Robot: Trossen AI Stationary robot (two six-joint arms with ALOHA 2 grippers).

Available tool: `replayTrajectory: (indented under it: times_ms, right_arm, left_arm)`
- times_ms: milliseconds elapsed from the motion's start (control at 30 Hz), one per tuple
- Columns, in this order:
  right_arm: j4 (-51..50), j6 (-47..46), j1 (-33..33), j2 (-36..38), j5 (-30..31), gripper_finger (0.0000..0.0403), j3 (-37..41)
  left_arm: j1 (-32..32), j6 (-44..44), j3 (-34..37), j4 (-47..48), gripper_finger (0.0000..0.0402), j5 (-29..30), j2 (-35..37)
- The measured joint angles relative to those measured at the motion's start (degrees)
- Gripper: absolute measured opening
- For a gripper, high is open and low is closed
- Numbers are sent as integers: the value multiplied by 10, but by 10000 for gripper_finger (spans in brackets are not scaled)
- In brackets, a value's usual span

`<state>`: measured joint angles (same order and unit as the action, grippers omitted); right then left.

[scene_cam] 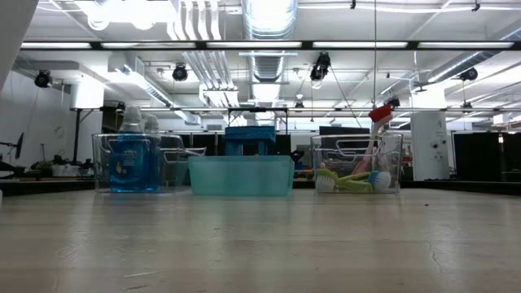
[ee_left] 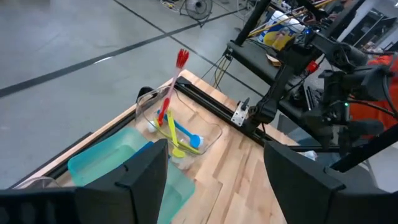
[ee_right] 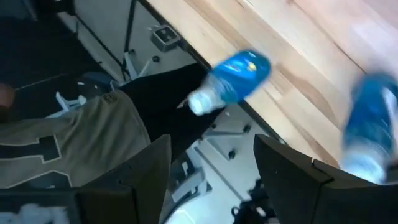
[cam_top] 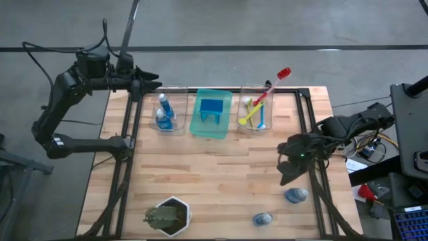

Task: Pick & Place Kitchen Sink Supplies
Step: Put the dishwashing liquid into the left transparent bin

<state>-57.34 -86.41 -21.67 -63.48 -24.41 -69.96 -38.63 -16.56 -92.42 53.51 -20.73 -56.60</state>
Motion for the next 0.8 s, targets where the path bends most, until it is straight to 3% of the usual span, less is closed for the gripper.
replayTrajectory:
  times_ms: [233,600,800]
  right_arm:
    - [-109,-50,-37,31,2,226,0]
    - [-159,-66,-102,-2,6,229,0]
    - [-183,-62,-131,-23,52,235,0]
  left_arm:
    - [1,1,4,0,255,0,-1]
    - [2,1,27,-2,255,0,-2]
    - [2,-6,45,-30,255,-9,-2]
